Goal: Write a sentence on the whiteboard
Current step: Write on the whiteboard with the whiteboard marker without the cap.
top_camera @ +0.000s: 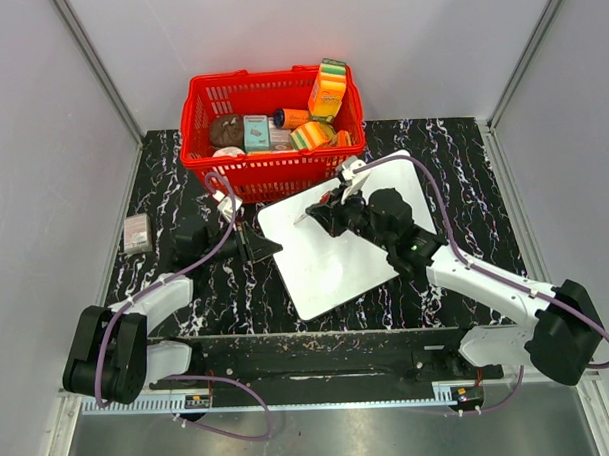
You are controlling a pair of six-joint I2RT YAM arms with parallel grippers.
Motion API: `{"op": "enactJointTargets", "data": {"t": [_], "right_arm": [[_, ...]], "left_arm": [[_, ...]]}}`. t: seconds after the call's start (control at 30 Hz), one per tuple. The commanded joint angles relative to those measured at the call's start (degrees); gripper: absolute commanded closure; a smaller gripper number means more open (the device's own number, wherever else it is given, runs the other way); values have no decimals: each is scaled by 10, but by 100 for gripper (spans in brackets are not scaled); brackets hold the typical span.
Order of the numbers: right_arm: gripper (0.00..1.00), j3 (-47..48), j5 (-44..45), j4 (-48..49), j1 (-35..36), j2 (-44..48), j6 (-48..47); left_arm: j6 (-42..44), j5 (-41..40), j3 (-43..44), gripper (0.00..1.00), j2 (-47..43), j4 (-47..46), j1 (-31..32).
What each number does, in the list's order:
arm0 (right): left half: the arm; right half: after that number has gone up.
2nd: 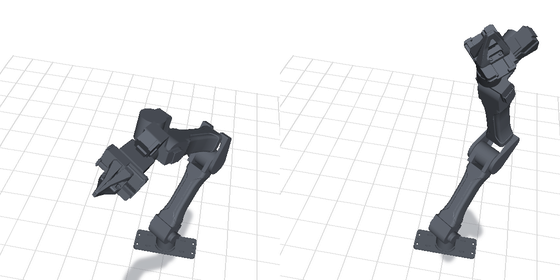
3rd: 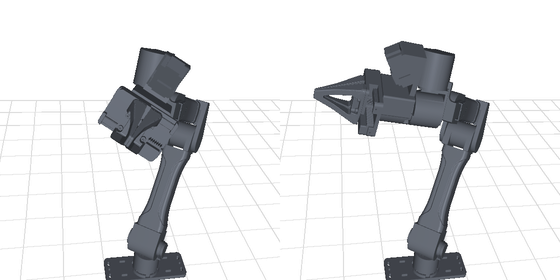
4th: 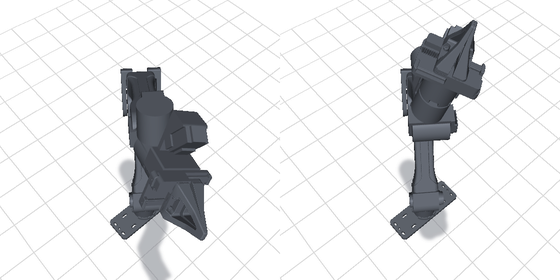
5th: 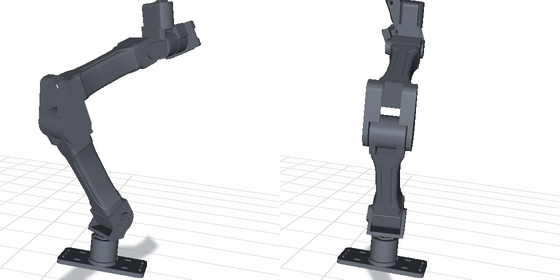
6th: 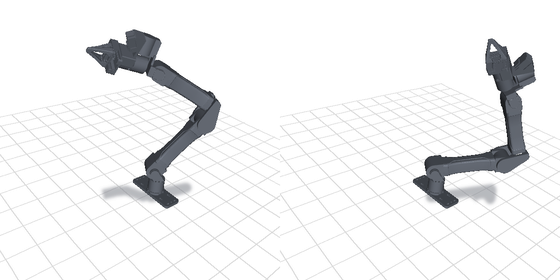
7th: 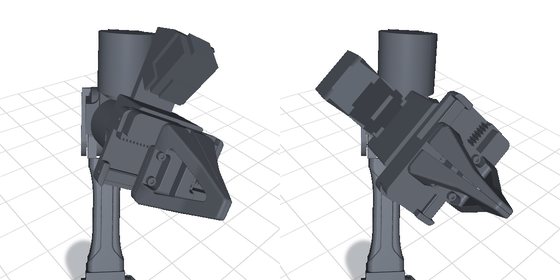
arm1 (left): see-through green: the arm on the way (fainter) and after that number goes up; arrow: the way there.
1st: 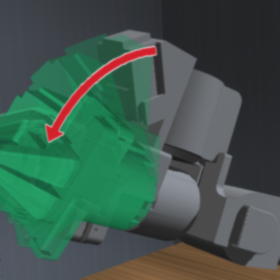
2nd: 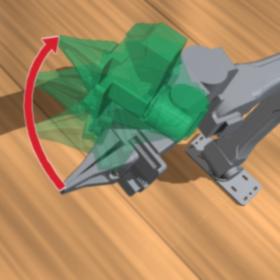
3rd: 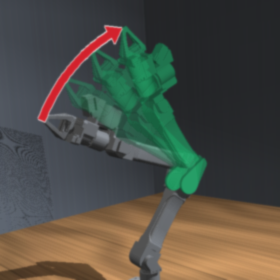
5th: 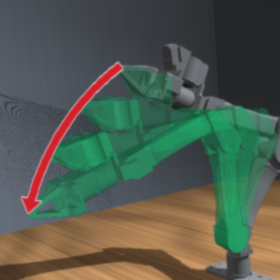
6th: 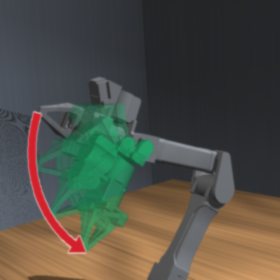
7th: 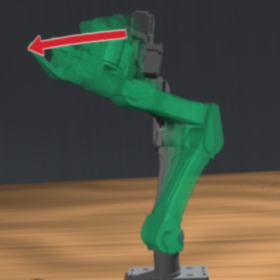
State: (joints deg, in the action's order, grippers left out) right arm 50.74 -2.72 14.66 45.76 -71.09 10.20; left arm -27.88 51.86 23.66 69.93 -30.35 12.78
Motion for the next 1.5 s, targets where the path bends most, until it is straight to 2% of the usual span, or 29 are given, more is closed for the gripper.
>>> {"op": "enactJointTargets", "data": {"t": [0.0, 0.23, 0.57, 1.47], "right_arm": [[100, -8, -4, -1, 5, 5, -7], [100, -11, 8, 3, 6, -16, -9], [100, -15, 78, 21, 17, -30, -25], [100, 18, 138, 61, 18, -69, -42]], "left_arm": [[110, -18, -4, 100, 11, 27, 15], [110, -18, -3, 100, 12, 27, 15], [111, -19, -4, 100, 11, 28, 15], [116, -18, -3, 100, 11, 29, 22]]}}
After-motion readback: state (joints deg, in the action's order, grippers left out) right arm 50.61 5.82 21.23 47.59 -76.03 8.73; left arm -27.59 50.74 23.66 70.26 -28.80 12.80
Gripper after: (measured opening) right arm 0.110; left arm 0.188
